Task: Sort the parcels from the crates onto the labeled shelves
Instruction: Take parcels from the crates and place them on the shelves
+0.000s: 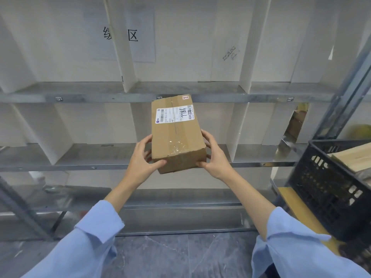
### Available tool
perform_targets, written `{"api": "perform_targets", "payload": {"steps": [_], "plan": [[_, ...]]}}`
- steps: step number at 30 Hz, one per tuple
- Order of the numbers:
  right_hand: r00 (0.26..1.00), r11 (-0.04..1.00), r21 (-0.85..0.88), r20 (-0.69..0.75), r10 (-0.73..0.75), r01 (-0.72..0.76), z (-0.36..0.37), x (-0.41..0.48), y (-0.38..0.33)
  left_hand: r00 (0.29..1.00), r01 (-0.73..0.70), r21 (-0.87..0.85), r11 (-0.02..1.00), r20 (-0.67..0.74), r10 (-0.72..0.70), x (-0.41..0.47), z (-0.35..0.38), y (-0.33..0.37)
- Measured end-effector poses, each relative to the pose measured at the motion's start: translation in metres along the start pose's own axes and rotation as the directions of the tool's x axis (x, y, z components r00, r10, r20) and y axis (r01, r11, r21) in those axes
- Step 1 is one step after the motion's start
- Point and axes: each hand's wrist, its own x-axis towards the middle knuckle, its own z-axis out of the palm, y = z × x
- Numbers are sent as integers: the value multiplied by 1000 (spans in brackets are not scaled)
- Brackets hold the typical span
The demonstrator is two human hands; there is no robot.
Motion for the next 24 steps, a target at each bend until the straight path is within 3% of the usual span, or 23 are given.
{"api": "perform_targets", "payload": {"steps": [15,24], "plan": [[987,996,77,146,-60,49,-5,11,-3,991,-29,-62,998,-130,21,-12,8,15],[953,977,170,249,-173,132,54,25,-33,964,38,135,990,-266,-1,-50,-44,17]]}}
